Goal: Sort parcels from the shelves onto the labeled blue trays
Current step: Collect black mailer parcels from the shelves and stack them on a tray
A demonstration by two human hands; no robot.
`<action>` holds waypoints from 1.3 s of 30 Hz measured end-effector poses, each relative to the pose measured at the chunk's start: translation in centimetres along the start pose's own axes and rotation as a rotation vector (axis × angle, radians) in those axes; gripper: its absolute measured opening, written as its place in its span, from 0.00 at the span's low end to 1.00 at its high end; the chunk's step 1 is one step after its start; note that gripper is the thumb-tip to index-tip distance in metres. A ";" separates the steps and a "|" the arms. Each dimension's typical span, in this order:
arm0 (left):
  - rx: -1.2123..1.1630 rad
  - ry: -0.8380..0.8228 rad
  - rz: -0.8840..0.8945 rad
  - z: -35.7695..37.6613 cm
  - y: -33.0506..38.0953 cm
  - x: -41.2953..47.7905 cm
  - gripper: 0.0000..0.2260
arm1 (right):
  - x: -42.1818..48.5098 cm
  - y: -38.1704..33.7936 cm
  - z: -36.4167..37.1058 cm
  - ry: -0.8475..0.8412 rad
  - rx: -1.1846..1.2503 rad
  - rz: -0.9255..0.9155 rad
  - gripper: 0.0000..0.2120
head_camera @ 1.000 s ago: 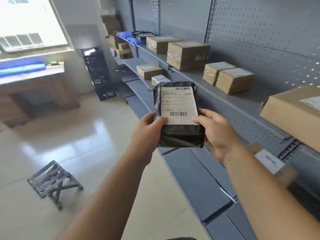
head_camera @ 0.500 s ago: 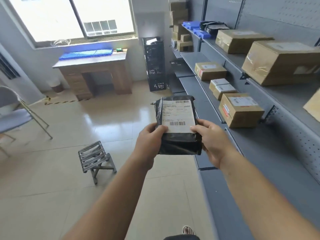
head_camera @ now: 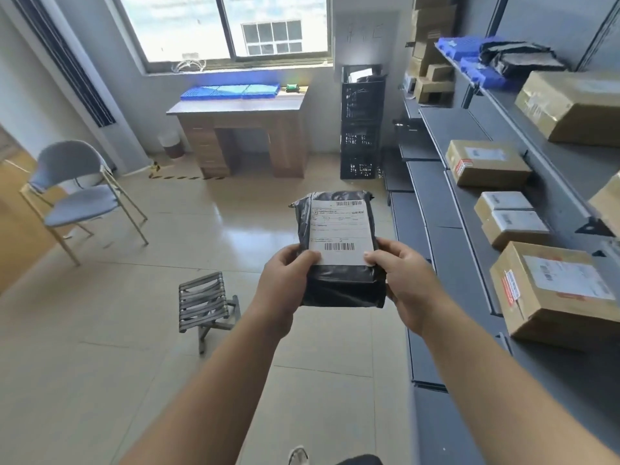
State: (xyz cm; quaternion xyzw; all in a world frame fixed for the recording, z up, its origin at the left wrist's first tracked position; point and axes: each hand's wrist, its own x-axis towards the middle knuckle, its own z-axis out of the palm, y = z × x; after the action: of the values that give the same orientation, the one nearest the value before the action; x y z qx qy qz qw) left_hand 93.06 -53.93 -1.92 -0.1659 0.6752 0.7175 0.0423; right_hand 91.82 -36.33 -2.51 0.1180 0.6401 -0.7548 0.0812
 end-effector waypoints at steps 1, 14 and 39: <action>-0.002 0.004 0.000 0.1 0.3 1.3 0.08 | 1.5 -0.2 0.2 -0.007 -0.004 0.004 0.11; -0.056 -0.103 -0.007 2.0 7.4 24.5 0.07 | 23.4 -7.4 3.9 0.039 -0.004 0.001 0.12; -0.064 -0.050 0.090 19.2 20.3 62.5 0.06 | 64.7 -20.9 -2.1 0.028 -0.028 -0.124 0.11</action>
State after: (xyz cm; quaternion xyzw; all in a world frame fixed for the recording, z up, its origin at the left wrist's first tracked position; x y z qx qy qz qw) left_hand 25.00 -46.96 -0.31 -0.1186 0.6574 0.7438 0.0218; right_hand 24.25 -28.97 -1.29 0.0876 0.6577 -0.7477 0.0270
